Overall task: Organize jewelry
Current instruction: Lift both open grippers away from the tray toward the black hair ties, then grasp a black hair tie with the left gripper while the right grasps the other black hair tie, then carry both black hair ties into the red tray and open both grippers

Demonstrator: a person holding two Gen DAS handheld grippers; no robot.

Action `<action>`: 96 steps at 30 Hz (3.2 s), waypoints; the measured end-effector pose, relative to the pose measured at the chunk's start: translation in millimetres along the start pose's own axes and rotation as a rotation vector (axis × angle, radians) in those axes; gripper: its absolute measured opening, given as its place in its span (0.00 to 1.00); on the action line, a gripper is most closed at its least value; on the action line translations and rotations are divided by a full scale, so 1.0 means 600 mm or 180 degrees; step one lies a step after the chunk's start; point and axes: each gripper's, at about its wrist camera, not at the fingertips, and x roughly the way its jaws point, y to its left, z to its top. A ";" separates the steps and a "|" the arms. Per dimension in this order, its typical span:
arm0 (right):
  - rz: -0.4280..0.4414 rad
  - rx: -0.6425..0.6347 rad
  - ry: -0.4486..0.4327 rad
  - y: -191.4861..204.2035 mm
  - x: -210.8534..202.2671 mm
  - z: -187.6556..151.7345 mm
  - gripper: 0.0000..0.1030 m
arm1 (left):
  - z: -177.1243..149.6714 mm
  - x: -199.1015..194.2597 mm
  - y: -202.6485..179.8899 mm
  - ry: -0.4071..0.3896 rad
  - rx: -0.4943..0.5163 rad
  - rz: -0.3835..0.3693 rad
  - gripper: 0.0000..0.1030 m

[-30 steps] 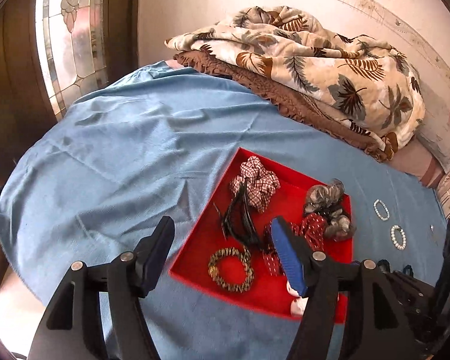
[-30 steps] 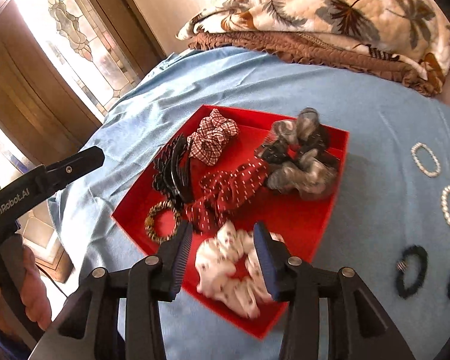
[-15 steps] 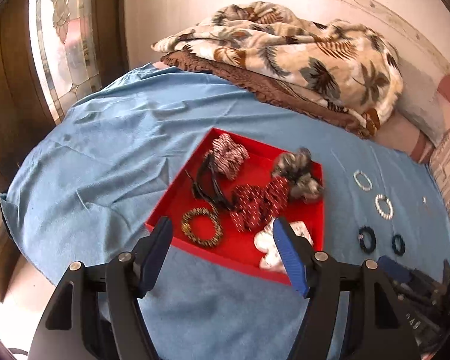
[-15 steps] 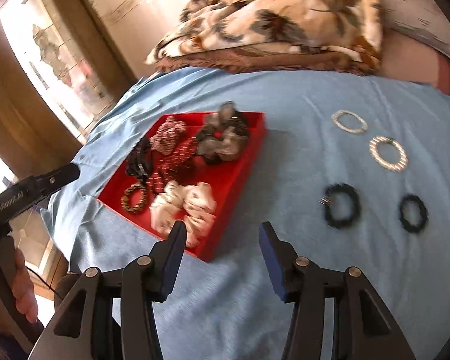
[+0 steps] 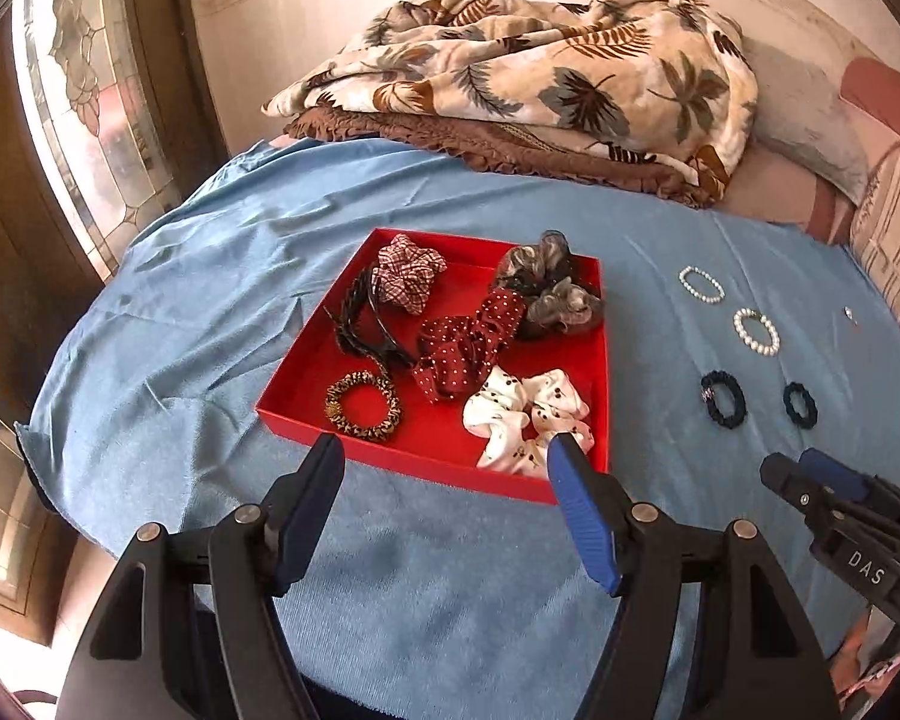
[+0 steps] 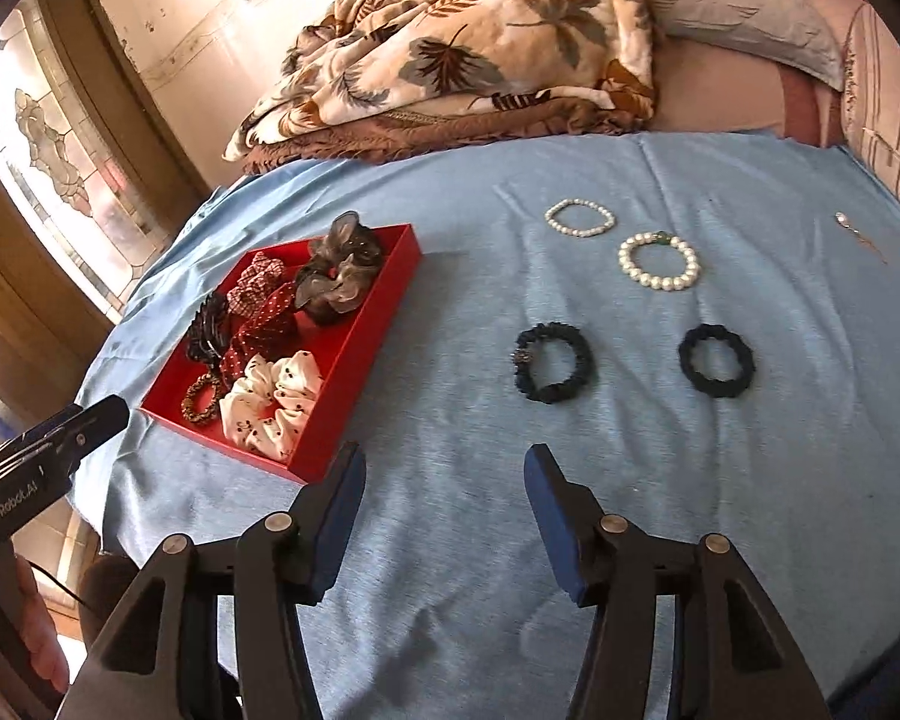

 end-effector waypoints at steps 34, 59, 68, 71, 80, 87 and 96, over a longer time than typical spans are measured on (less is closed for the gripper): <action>-0.0427 0.0342 -0.0035 -0.141 -0.018 -0.031 0.63 | 0.001 0.007 -0.079 0.0118 0.0352 -0.0041 0.68; -0.0538 0.0347 -0.0093 -0.294 0.072 0.048 0.58 | 0.052 0.217 -0.323 0.0522 0.0822 -0.0880 0.66; -0.0671 0.0120 -0.0027 -0.283 0.104 0.063 0.47 | 0.052 0.280 -0.345 0.0662 0.0818 -0.0981 0.54; -0.0700 0.0061 -0.0017 -0.279 0.111 0.066 0.43 | 0.047 0.280 -0.356 0.0607 0.0897 -0.0935 0.54; -0.0669 0.0015 -0.0035 -0.273 0.117 0.071 0.12 | 0.041 0.266 -0.366 0.0568 0.0899 -0.0901 0.12; -0.0554 0.0188 -0.0183 -0.275 0.095 0.069 0.11 | 0.048 0.211 -0.351 0.0505 0.0782 -0.1106 0.12; -0.0571 0.0388 -0.0280 -0.278 0.058 0.044 0.11 | 0.038 0.108 -0.306 0.0263 0.0725 -0.1163 0.12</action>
